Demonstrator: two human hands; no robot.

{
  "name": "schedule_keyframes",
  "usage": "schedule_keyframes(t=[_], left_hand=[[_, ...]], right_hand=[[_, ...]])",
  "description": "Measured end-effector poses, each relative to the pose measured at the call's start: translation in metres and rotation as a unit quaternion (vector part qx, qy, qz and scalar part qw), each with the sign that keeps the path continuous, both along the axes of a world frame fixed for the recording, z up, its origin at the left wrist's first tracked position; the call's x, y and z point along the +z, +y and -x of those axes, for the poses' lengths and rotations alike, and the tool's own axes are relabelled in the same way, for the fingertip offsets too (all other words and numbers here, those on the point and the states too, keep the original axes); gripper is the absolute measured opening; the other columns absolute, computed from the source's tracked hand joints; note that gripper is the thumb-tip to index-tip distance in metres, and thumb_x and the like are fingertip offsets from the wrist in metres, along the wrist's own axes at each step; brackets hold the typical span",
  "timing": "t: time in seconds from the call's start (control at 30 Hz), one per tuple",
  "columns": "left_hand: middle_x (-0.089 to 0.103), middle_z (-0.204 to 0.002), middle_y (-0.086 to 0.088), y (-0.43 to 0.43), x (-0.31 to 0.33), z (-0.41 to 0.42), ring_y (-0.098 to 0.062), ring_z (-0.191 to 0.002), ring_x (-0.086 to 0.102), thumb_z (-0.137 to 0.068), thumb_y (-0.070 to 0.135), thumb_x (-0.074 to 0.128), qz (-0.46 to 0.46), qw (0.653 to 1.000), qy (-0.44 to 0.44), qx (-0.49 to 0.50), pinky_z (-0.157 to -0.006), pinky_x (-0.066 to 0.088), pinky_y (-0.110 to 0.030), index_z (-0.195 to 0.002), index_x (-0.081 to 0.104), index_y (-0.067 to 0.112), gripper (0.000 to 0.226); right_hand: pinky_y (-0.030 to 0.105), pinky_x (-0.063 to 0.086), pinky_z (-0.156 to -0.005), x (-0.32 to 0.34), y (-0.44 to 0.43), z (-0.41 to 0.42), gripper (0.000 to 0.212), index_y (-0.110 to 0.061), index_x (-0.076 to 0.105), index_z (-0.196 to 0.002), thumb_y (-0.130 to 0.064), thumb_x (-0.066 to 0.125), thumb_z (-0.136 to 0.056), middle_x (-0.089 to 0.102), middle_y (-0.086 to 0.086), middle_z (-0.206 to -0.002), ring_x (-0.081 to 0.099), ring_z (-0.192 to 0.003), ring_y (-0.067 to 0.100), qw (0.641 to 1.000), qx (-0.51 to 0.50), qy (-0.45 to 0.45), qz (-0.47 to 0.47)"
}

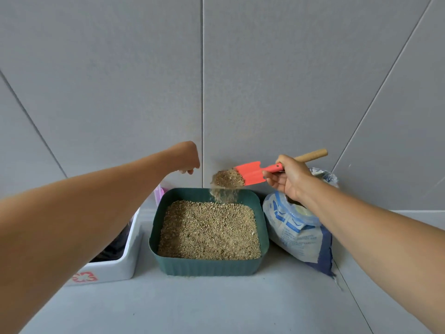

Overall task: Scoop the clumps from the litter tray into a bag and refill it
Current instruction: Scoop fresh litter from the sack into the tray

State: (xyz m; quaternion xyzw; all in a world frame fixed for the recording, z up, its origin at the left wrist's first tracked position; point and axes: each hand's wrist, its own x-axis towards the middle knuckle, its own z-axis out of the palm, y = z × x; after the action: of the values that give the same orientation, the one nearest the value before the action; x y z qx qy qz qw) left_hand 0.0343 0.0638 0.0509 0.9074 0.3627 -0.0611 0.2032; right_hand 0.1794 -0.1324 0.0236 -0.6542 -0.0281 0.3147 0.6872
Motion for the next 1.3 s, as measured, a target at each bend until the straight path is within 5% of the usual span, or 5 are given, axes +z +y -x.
schedule_keyframes(t=[0.33, 0.57, 0.73, 1.17, 1.3], left_hand=[[0.073, -0.103, -0.012, 0.006, 0.006, 0.011, -0.02, -0.076, 0.065, -0.095, 0.009, 0.049, -0.011, 1.0, 0.012, -0.001, -0.049, 0.039, -0.021, -0.113, 0.064, -0.002, 0.025], [0.073, -0.1, -0.013, 0.002, 0.007, 0.01, -0.014, -0.056, 0.054, -0.094, 0.006, 0.048, -0.006, 1.0, -0.007, 0.008, -0.047, 0.038, -0.02, -0.111, 0.063, -0.002, 0.024], [0.073, -0.103, -0.011, -0.002, 0.006, 0.007, -0.023, -0.089, 0.07, -0.095, 0.007, 0.048, -0.018, 1.0, 0.004, 0.0, -0.052, 0.041, -0.02, -0.111, 0.065, -0.002, 0.025], [0.073, -0.102, -0.009, -0.017, -0.005, -0.007, -0.021, -0.096, 0.07, -0.096, 0.012, 0.049, -0.009, 0.999, 0.006, -0.035, -0.071, 0.051, -0.024, -0.111, 0.066, 0.0, 0.026], [0.071, -0.106, -0.01, -0.02, -0.002, -0.013, -0.023, -0.097, 0.069, -0.093, 0.013, 0.053, 0.011, 0.999, -0.01, -0.031, -0.061, 0.048, -0.018, -0.111, 0.067, 0.004, 0.024]], right_hand=[[0.025, 0.055, -0.047, -0.016, 0.035, 0.044, 0.013, -0.005, 0.05, -0.077, -0.003, 0.042, -0.087, 0.07, 0.017, -0.063, 0.068, -0.05, 0.019, 0.998, 0.053, 0.019, 0.016], [0.031, 0.06, -0.055, -0.022, 0.05, 0.056, 0.011, -0.002, 0.053, -0.09, -0.009, 0.047, -0.095, 0.073, 0.023, -0.089, 0.072, -0.061, 0.023, 0.999, 0.004, 0.036, -0.021], [0.026, 0.059, -0.051, -0.016, 0.043, 0.044, 0.015, -0.005, 0.052, -0.086, -0.014, 0.047, -0.097, 0.073, 0.019, -0.083, 0.071, -0.053, 0.018, 0.997, -0.076, 0.023, -0.017], [0.027, 0.056, -0.048, 0.013, -0.016, -0.011, 0.017, -0.008, 0.054, -0.084, -0.02, 0.051, -0.095, 0.071, 0.016, -0.076, 0.072, -0.058, 0.023, 0.973, -0.162, -0.146, 0.076], [0.029, 0.057, -0.05, 0.01, -0.012, -0.007, 0.02, -0.005, 0.057, -0.084, -0.021, 0.052, -0.095, 0.071, 0.014, -0.07, 0.072, -0.057, 0.023, 0.969, -0.15, -0.178, 0.088]])
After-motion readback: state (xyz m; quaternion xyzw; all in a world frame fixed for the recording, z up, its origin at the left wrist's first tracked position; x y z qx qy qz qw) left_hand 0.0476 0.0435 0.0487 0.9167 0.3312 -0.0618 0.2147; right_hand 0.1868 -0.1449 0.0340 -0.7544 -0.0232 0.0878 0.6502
